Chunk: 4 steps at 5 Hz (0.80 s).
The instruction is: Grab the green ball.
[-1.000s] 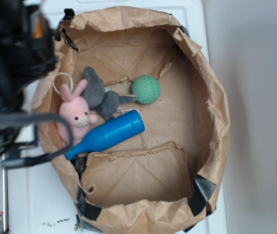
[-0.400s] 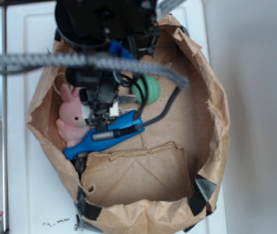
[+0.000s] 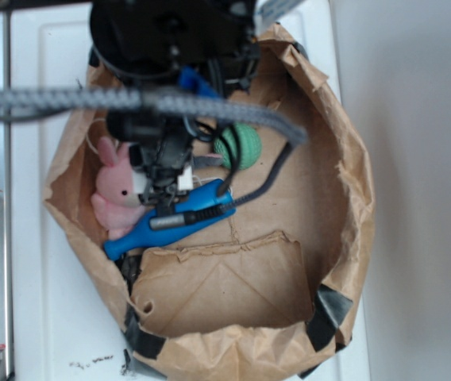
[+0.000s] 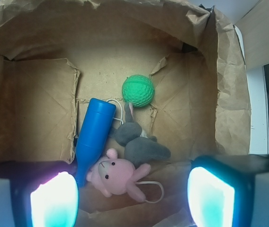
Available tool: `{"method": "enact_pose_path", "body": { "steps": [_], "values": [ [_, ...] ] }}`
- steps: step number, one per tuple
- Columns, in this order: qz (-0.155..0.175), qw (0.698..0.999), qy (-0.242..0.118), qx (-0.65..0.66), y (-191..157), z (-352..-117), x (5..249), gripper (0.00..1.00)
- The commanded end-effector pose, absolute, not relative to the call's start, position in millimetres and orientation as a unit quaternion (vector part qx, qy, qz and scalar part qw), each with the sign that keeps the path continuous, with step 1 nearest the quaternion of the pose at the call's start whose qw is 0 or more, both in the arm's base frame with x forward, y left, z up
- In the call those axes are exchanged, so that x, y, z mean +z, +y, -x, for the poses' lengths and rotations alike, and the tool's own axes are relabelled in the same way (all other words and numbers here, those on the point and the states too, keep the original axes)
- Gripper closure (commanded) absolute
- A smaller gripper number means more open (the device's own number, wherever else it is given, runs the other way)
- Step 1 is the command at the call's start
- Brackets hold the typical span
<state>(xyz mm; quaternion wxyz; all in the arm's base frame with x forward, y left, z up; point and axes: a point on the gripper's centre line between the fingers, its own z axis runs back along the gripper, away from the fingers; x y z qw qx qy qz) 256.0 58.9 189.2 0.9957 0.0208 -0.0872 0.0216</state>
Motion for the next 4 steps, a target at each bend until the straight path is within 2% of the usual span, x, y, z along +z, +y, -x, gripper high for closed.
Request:
{"method": "enact_pose_path", "body": {
  "steps": [1, 2, 3, 4],
  "values": [
    [-0.047, 0.992, -0.118, 0.022, 51.1, -265.7, 193.6, 0.00],
    [-0.048, 0.991, -0.125, 0.017, 49.5, -278.2, 167.4, 0.00],
    [-0.067, 0.990, -0.123, 0.005, 40.5, -286.1, 138.6, 0.00],
    [-0.062, 0.990, -0.126, 0.005, 45.0, -290.9, 117.0, 0.00]
  ]
}}
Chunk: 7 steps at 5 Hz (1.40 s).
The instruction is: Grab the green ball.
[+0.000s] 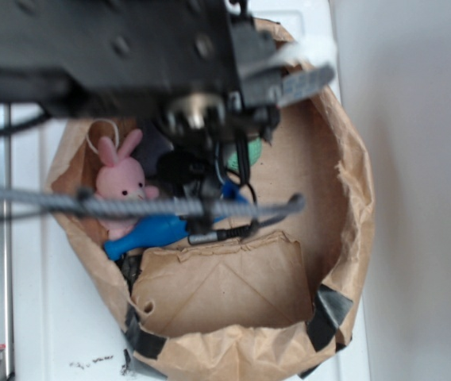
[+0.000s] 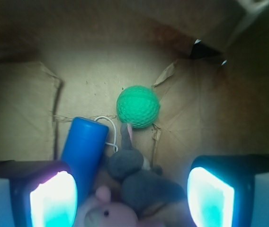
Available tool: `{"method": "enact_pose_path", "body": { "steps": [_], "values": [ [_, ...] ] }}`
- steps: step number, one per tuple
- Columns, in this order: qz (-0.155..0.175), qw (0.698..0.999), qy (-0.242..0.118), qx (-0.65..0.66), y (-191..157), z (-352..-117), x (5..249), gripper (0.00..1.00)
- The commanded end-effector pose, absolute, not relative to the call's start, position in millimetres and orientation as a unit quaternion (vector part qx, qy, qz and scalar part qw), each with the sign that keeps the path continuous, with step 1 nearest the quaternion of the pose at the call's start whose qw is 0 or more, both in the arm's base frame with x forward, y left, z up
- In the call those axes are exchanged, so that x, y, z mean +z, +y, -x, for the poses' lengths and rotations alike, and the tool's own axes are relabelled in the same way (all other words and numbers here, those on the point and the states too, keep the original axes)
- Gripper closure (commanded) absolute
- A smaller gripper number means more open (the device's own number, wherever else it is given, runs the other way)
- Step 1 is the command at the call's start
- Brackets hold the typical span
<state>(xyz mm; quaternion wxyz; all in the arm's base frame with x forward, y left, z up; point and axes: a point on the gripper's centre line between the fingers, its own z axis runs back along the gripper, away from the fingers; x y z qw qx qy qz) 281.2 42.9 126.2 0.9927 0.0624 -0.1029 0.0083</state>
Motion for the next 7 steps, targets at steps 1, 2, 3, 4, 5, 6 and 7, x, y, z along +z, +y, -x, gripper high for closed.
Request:
{"method": "enact_pose_path", "body": {
  "steps": [1, 2, 3, 4, 5, 6, 7],
  "values": [
    [-0.052, 0.991, -0.119, 0.011, 51.0, -295.6, 94.4, 0.00],
    [-0.060, 0.990, -0.122, 0.030, 71.8, -313.6, 80.9, 0.00],
    [-0.085, 0.988, -0.117, 0.048, 82.1, -316.2, 76.0, 0.00],
    [-0.121, 0.975, -0.125, 0.135, 95.1, -302.6, 81.8, 0.00],
    [-0.137, 0.962, -0.124, 0.201, 105.7, -290.9, 84.9, 0.00],
    [-0.139, 0.958, -0.134, 0.210, 110.2, -281.9, 89.0, 0.00],
    [-0.142, 0.958, -0.134, 0.211, 113.0, -284.1, 84.8, 0.00]
  ]
}}
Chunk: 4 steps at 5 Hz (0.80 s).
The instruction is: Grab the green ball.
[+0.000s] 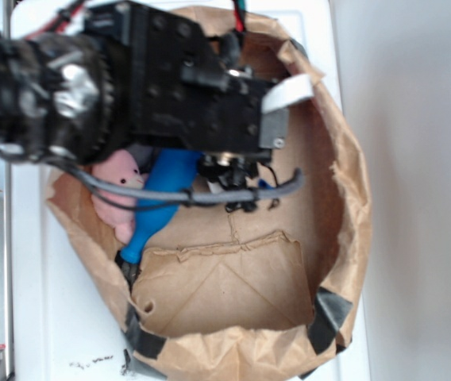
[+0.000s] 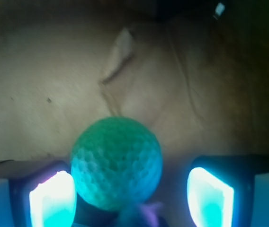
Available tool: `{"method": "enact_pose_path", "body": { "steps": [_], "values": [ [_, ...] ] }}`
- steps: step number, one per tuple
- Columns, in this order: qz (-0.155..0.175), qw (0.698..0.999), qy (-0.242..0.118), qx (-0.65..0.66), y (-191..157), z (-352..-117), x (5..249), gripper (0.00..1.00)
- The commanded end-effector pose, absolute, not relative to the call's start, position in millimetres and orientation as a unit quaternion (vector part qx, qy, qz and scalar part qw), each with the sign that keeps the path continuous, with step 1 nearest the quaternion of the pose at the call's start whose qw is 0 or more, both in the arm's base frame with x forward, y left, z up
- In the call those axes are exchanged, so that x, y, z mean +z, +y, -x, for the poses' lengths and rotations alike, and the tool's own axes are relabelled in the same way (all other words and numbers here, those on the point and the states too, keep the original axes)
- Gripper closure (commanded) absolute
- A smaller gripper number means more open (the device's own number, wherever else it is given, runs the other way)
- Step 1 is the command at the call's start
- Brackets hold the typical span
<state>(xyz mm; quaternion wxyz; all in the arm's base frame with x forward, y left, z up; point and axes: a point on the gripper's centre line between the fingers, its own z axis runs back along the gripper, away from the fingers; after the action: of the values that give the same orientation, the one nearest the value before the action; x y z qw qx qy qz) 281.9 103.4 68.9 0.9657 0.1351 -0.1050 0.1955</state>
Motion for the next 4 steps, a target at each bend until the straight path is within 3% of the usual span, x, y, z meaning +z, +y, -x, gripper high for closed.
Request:
{"method": "enact_pose_path", "body": {
  "steps": [1, 3, 4],
  "values": [
    [-0.134, 0.960, -0.135, 0.208, 109.5, -285.6, 81.7, 0.00],
    [-0.122, 0.969, -0.132, 0.169, 93.2, -298.3, 59.4, 0.00],
    [-0.124, 0.972, -0.122, 0.160, 88.7, -293.9, 59.2, 0.27]
  ]
}}
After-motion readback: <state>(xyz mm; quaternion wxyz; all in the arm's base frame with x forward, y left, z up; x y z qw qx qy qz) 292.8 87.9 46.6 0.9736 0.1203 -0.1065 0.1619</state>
